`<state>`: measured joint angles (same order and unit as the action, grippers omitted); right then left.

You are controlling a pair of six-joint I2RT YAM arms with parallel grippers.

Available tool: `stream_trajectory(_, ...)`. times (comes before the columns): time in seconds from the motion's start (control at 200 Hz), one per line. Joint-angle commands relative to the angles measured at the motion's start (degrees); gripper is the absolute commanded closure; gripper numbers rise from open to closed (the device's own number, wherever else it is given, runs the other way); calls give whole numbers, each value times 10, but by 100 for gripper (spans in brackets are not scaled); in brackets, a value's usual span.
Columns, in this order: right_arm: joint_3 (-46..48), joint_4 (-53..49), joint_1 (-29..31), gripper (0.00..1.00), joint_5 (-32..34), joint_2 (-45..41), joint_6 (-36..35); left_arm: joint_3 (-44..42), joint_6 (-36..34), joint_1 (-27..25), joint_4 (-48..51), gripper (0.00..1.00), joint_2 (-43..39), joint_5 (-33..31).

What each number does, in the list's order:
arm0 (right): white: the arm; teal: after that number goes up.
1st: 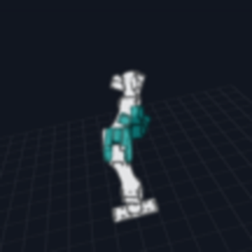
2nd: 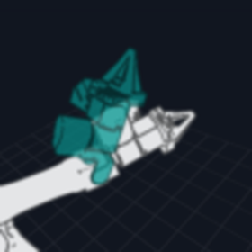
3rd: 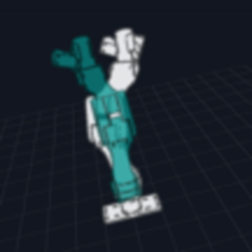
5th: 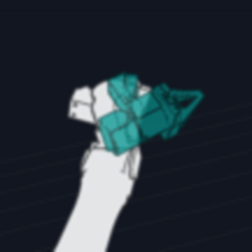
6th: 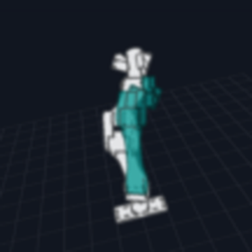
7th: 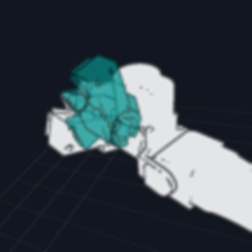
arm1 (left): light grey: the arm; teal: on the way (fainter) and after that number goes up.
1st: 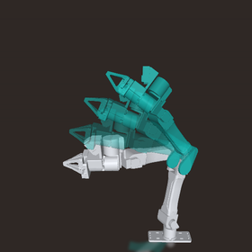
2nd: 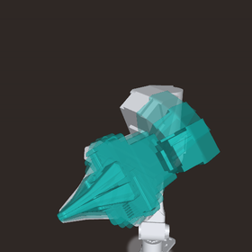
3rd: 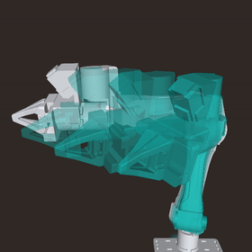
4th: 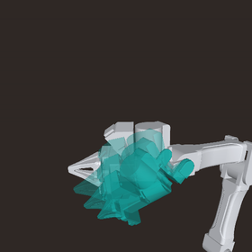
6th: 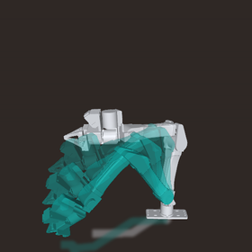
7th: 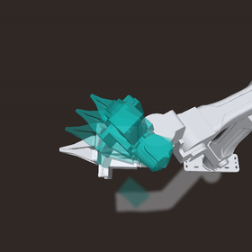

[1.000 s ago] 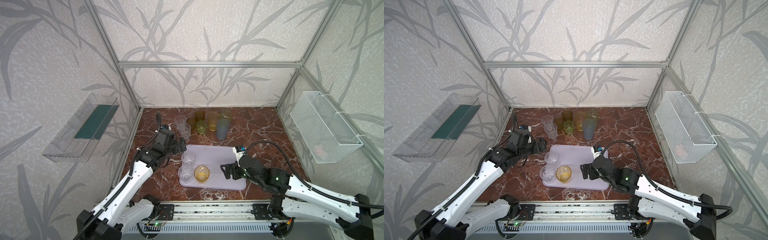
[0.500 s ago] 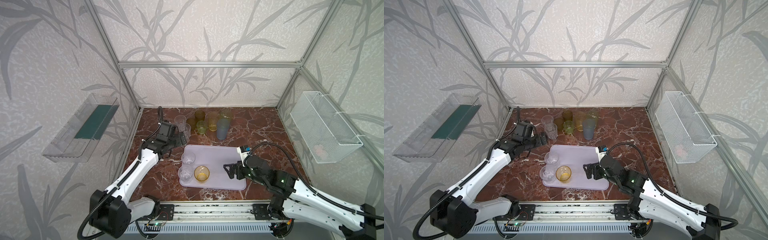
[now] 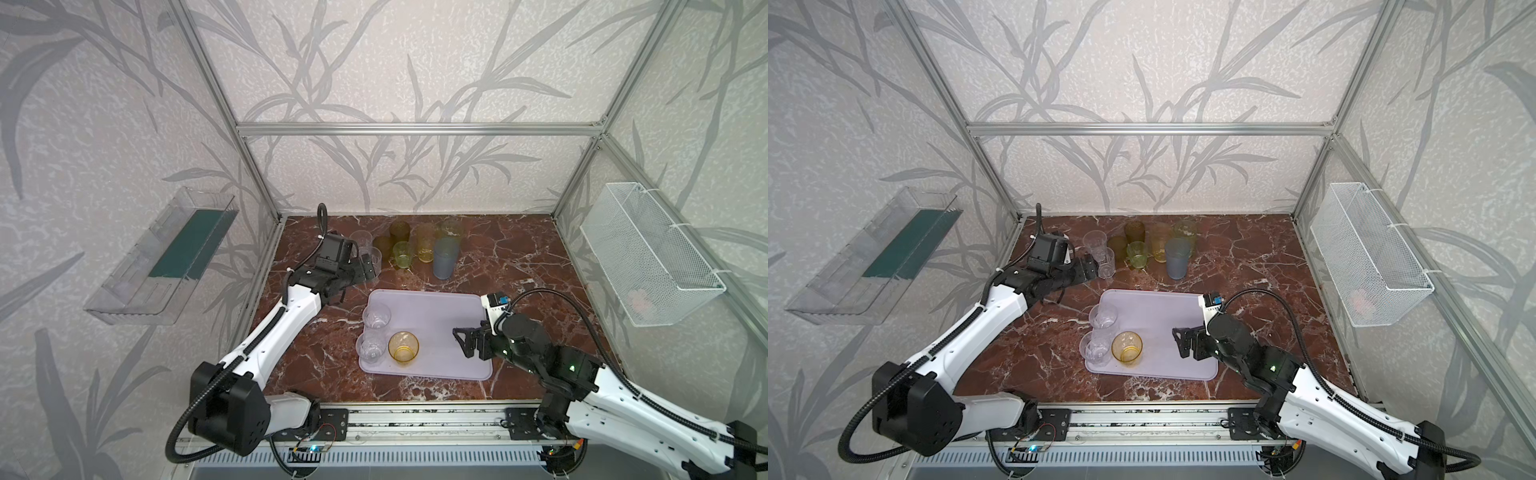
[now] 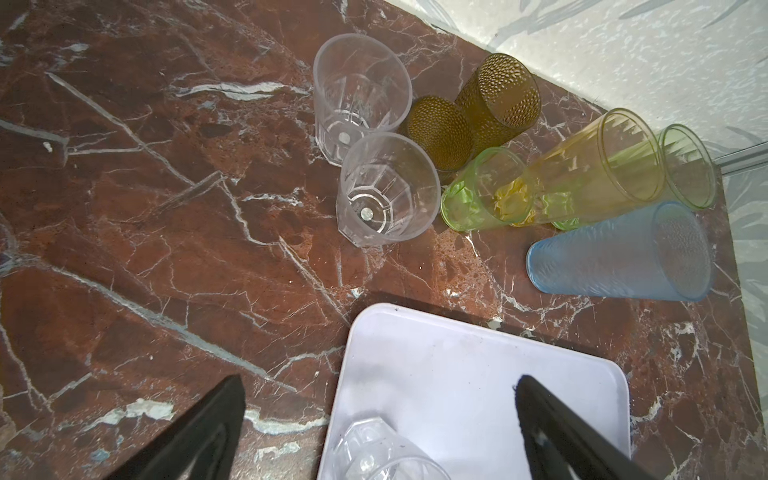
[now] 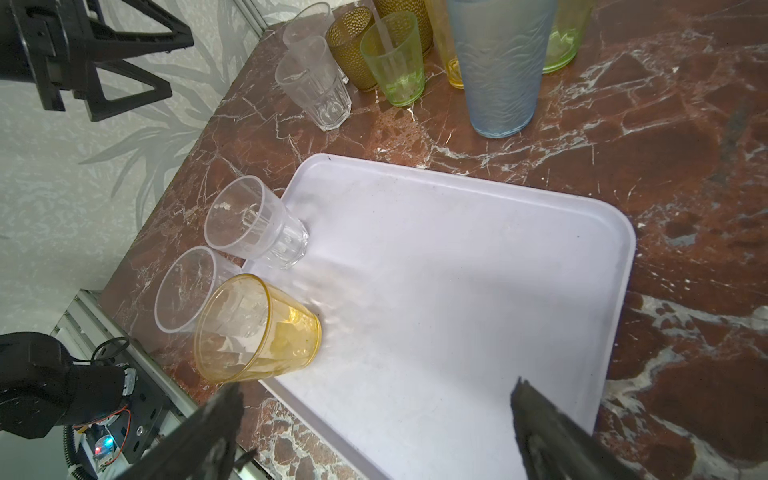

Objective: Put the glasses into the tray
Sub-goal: 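Reach the left gripper to a clear glass beyond the tray while the right gripper withdraws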

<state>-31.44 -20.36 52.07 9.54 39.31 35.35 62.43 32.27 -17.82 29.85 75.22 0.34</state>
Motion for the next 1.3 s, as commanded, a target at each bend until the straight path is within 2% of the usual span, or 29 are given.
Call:
stream_trajectory(0.0,9,28,-4,1,-2,-26,2,21,-13,5,2,1,17,2)
stream_trajectory(0.18,0,21,-5,1,-21,-37,-8,31,-23,8,-3,1,46,-4)
stream_trajectory(0.45,-5,47,-7,1,-56,-17,40,69,-22,18,-7,3,106,-11)
stream_trajectory(0.765,1,41,-8,1,-51,-22,55,148,-24,33,27,21,203,-12)
stream_trajectory(0.825,-1,33,-9,1,-47,-24,54,157,-25,35,32,32,218,-4)
stream_trajectory(0.9,-5,16,-10,1,-37,-30,52,165,-32,38,32,38,228,0)
stream_trajectory(0.965,-7,6,-11,1,-30,-38,47,164,-34,38,23,49,231,-2)
stream_trajectory(1.045,-3,4,-12,1,-27,-50,45,164,-39,40,13,50,238,-8)
stream_trajectory(1.115,1,5,-12,1,-25,-59,46,176,-45,43,18,55,249,-13)
stream_trajectory(1.295,13,-2,-13,1,-12,-79,56,214,-57,51,40,58,286,-20)
